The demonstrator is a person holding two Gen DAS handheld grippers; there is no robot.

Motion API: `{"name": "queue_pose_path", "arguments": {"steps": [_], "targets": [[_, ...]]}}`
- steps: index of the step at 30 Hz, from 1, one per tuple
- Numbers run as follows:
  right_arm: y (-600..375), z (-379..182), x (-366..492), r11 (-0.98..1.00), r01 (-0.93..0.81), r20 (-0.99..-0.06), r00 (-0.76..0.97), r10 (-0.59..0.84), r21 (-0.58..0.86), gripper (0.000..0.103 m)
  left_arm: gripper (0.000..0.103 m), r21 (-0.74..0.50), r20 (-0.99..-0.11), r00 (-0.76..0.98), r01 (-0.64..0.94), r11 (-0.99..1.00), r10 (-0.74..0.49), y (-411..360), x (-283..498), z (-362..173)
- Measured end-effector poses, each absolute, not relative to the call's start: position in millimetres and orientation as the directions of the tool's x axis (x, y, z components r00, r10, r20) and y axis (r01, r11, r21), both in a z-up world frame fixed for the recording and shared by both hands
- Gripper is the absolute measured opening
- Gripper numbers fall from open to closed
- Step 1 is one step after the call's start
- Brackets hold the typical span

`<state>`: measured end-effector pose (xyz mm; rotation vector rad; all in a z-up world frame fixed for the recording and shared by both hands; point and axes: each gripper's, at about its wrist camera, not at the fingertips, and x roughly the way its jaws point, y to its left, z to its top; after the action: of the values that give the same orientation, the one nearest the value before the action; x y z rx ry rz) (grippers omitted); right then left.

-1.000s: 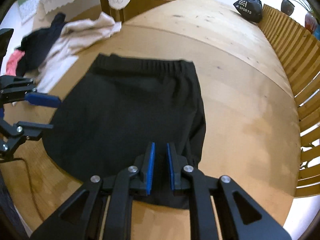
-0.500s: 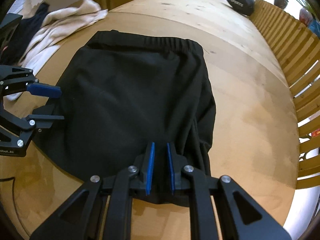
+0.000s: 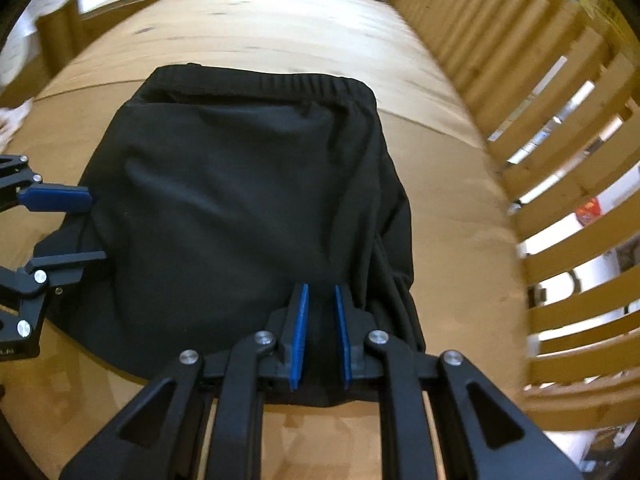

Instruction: Fold clothes

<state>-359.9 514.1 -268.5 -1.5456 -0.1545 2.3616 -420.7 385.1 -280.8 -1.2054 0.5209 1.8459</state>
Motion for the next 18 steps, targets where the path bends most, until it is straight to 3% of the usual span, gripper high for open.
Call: {"name": "queue_pose_path", "arguments": {"steps": [10,16,18], "targets": [[605.7,-271.0,-407.9,-0.892,-0.305,-0.841,-0.332,0.428,-0.333,0.015,0.051,-0.131,-0.882,-0.161,-0.82,-0.558,0.444,477.9,-467.3,-283.3],[599.2,-269.1,-412.7,-0.885,-0.272,-0.838,-0.308,0.451,-0.377,0.015,0.051,-0.14,-0.879,-0.173,-0.798,-0.586,0.445,463.8,-460.0,-278.9],[601.0,-261.8,-406.3,-0.899,-0.307,-0.86,-0.312,0.404,-0.311,0.015,0.051,-0.146,-0.876,-0.18,-0.786,-0.601,0.447,456.3,-456.6,-276.6]]}}
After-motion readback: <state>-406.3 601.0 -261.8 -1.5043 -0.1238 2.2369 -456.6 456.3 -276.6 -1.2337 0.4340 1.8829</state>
